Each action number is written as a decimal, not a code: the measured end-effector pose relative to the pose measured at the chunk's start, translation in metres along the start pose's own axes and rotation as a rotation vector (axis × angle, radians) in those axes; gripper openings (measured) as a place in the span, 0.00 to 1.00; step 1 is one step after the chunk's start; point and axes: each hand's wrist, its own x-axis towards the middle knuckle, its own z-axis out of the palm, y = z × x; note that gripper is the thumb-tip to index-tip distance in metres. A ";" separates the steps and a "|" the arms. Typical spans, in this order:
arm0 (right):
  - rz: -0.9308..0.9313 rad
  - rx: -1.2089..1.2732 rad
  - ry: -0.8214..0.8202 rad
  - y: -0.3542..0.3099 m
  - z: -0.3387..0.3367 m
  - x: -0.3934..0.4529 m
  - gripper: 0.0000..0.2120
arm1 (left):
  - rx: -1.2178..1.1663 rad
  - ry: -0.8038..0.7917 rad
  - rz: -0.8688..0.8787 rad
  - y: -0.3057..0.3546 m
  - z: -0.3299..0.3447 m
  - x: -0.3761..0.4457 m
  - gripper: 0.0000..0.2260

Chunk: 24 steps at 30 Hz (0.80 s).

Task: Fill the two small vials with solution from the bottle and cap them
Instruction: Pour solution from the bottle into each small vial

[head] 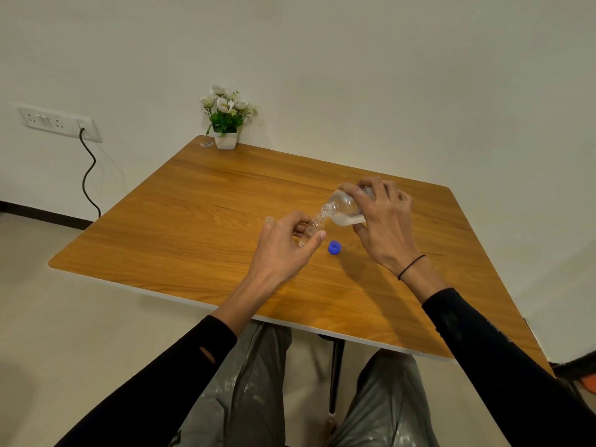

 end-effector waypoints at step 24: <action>-0.009 -0.012 0.011 0.000 -0.002 0.001 0.29 | 0.019 -0.018 -0.013 0.001 0.000 0.001 0.17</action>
